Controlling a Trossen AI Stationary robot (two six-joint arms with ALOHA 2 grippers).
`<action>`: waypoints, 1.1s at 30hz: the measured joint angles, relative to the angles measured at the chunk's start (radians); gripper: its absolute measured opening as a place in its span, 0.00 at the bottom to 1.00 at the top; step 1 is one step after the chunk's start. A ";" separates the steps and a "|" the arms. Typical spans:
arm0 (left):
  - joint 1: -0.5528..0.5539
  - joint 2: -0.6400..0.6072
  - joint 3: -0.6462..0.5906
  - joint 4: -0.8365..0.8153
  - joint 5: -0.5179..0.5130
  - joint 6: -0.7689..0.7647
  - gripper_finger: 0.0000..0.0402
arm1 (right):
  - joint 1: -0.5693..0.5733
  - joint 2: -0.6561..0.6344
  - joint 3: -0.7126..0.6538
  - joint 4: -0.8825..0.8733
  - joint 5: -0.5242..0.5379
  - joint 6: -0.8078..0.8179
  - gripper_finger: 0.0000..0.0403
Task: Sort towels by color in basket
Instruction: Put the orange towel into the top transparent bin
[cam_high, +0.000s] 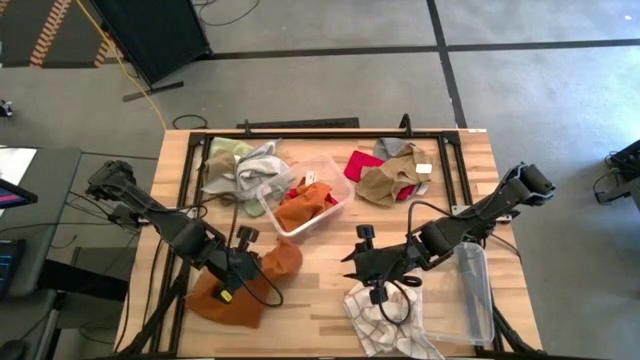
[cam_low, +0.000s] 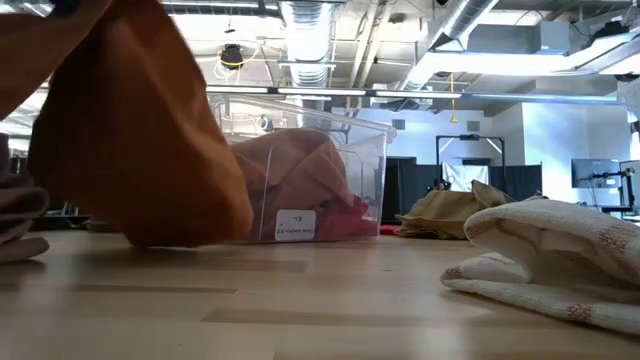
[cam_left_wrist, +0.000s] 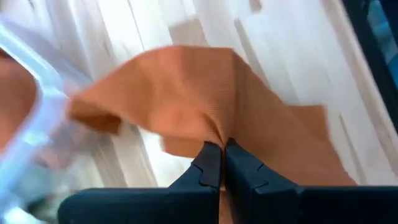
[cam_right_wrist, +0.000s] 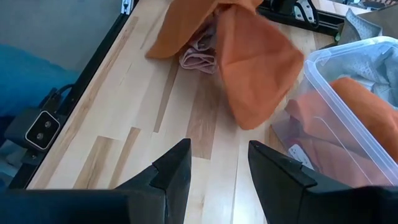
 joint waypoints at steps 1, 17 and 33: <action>0.000 0.000 0.016 0.000 -0.006 0.016 0.00 | 0.000 0.000 0.000 0.001 0.000 0.000 0.46; 0.006 0.000 0.158 0.049 -0.123 0.234 0.00 | -0.017 -0.001 -0.106 0.360 0.000 -0.122 0.60; 0.094 0.000 0.160 0.212 -0.232 0.472 0.00 | -0.137 0.176 -0.165 0.851 -0.076 -0.143 0.75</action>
